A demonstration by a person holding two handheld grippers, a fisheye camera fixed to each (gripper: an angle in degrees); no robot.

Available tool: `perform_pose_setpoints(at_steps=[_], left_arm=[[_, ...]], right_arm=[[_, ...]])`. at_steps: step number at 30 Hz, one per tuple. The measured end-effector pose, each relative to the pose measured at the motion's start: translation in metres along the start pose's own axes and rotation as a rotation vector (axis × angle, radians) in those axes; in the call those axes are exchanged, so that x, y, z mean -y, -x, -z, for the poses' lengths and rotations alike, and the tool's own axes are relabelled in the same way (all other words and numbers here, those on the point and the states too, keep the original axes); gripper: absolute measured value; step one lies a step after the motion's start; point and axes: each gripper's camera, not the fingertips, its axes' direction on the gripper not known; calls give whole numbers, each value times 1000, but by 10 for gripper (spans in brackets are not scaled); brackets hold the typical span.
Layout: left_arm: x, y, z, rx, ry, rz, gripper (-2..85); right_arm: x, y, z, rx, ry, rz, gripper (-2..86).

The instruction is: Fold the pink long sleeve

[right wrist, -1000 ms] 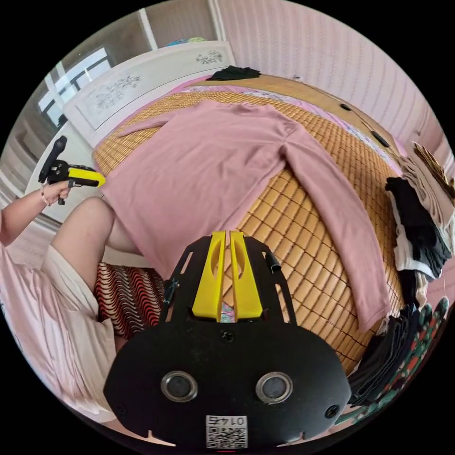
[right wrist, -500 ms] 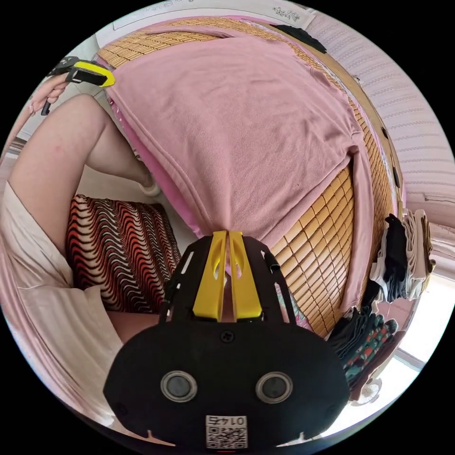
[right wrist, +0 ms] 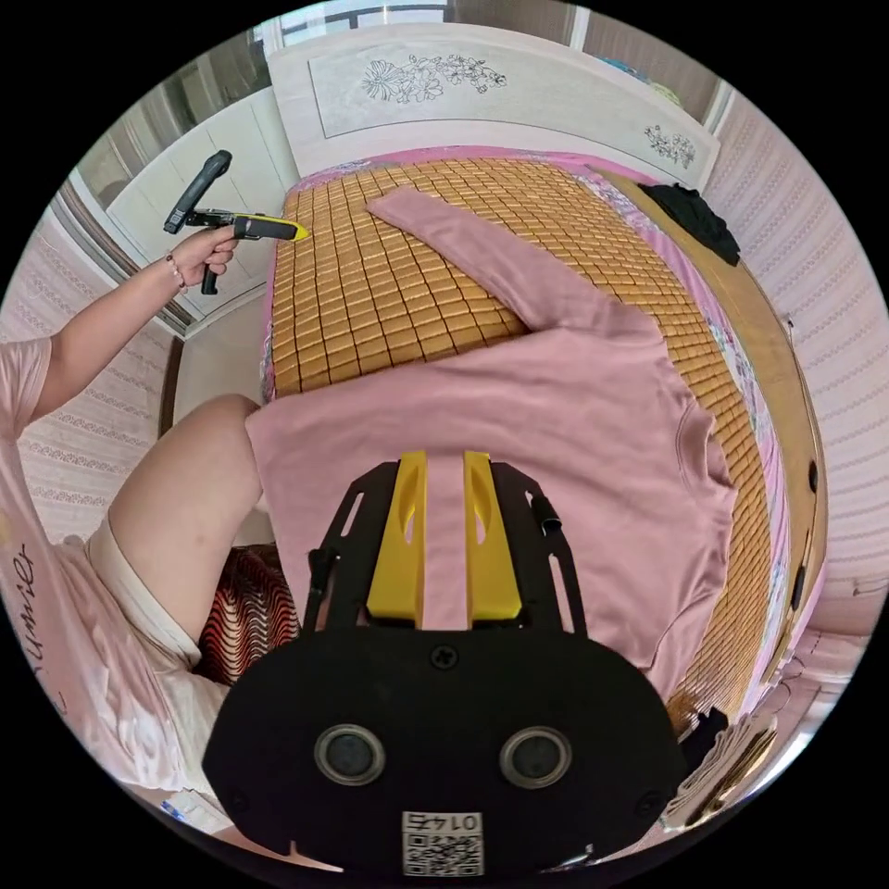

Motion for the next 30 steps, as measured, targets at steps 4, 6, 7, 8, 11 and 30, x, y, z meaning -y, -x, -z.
perform_pose_setpoints(at_steps=[4, 6, 7, 8, 11, 30], left_arm=[[53, 48, -10, -5, -19, 90, 17], [67, 64, -17, 1, -11, 120, 39], [74, 72, -22, 12, -2, 139, 57], [77, 77, -24, 16, 3, 151, 66], [88, 98, -39, -15, 51, 217, 87], [77, 162, 2, -57, -69, 193, 27]], right_arm=[[102, -18, -29, -30, 14, 49, 37], [134, -21, -43, -97, 31, 50, 36], [152, -23, -53, -117, 56, 51, 43], [159, -24, -58, -121, 71, 49, 49], [183, -26, -80, -119, 127, 32, 59], [169, 13, -72, 89, 52, -5, 102]])
